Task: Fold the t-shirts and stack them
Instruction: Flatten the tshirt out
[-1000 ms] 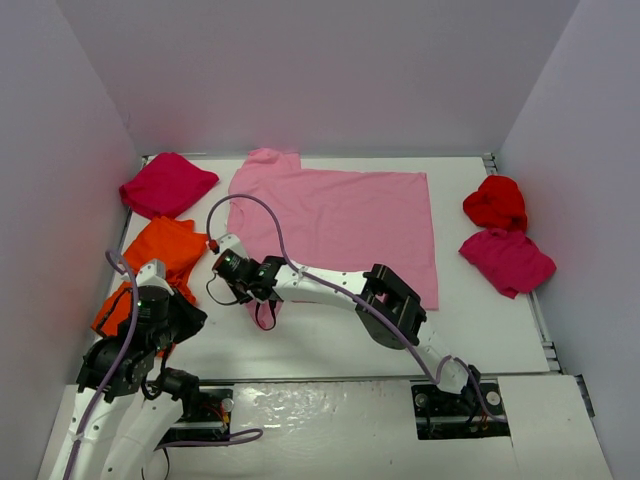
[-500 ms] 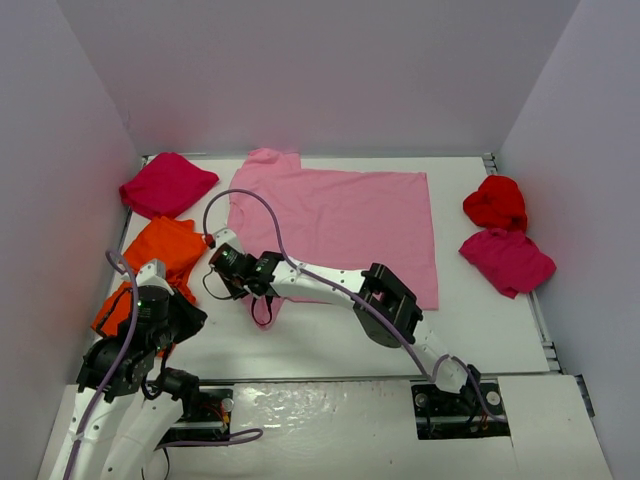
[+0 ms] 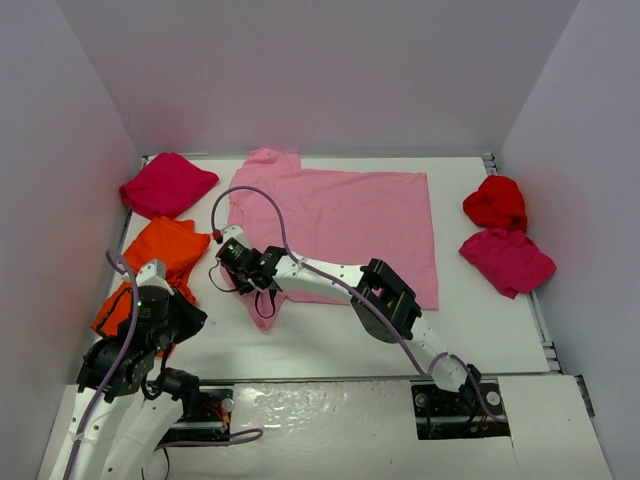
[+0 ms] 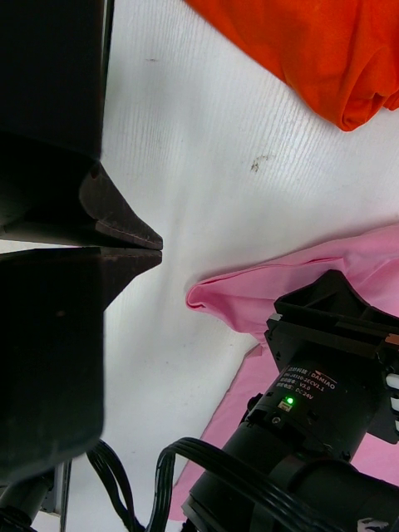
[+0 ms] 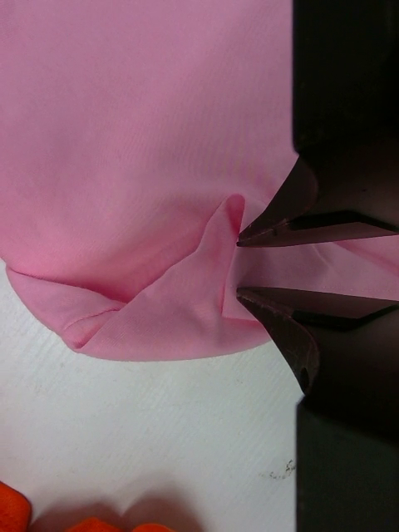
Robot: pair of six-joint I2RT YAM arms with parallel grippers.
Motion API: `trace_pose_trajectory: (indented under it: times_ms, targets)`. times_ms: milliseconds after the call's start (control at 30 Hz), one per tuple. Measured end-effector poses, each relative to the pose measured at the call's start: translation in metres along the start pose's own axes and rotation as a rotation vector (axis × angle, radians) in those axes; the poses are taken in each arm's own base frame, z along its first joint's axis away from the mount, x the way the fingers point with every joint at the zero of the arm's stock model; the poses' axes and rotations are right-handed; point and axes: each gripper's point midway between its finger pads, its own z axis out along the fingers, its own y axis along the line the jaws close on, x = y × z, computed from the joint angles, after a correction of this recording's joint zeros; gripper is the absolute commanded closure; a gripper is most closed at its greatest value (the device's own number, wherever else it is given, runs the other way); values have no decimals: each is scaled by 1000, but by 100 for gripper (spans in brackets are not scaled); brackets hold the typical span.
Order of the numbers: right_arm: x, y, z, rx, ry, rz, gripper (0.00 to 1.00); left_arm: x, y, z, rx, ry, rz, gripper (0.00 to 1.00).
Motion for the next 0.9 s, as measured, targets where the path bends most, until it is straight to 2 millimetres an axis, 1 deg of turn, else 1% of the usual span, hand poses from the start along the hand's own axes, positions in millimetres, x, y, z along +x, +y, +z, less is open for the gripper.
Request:
trace_pose_trajectory:
  times_ms: [533,900]
  targets:
    - [5,16,-3,-58,18,-6,76,0,0,1,-4,5,1,100]
    - [5,17,-3,-66,16,-5,76,0,0,1,-4,4,1,100]
